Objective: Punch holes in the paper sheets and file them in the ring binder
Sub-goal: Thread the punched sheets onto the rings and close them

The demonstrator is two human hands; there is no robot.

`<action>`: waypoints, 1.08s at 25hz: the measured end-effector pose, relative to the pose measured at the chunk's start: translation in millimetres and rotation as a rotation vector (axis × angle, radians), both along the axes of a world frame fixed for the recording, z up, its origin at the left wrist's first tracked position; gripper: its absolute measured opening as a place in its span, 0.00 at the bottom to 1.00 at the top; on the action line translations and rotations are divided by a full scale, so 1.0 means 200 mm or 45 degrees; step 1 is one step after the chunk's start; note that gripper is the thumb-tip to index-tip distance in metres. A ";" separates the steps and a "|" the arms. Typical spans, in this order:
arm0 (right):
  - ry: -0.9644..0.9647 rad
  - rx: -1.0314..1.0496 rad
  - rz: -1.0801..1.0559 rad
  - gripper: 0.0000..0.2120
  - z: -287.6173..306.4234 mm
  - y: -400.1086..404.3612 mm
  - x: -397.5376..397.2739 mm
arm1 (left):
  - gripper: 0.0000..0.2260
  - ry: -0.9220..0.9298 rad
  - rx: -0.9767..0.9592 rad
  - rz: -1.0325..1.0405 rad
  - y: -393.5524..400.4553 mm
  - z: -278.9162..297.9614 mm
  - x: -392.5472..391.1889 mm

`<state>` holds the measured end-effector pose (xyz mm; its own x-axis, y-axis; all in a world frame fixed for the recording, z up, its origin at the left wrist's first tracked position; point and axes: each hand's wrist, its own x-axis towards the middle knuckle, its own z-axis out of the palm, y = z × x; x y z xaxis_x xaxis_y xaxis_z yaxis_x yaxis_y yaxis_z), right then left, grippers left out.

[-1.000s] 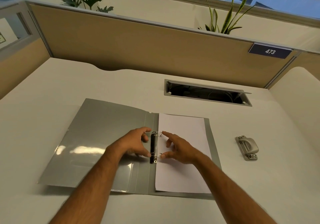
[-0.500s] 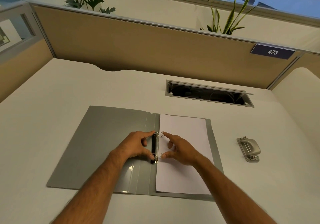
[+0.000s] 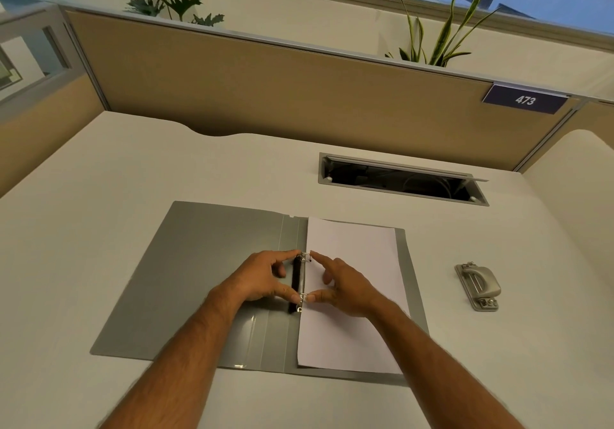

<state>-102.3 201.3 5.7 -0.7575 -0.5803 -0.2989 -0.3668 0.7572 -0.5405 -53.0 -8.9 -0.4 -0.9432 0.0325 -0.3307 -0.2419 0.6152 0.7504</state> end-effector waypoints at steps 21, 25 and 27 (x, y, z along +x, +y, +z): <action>-0.260 -0.183 -0.147 0.39 0.02 0.06 0.01 | 0.10 -0.208 0.103 0.490 0.15 0.13 -0.08; -0.237 -0.151 -0.097 0.45 0.02 0.07 0.01 | 0.09 -0.125 0.210 0.427 0.20 0.15 -0.06; -0.226 -0.134 -0.076 0.49 0.02 0.07 0.01 | 0.08 -0.077 0.211 0.399 0.21 0.15 -0.06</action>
<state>-99.9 215.9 9.0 -0.7323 -0.5711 -0.3708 -0.2151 0.7106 -0.6699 -64.5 33.4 29.8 -0.8946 -0.1975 -0.4009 -0.4468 0.3750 0.8122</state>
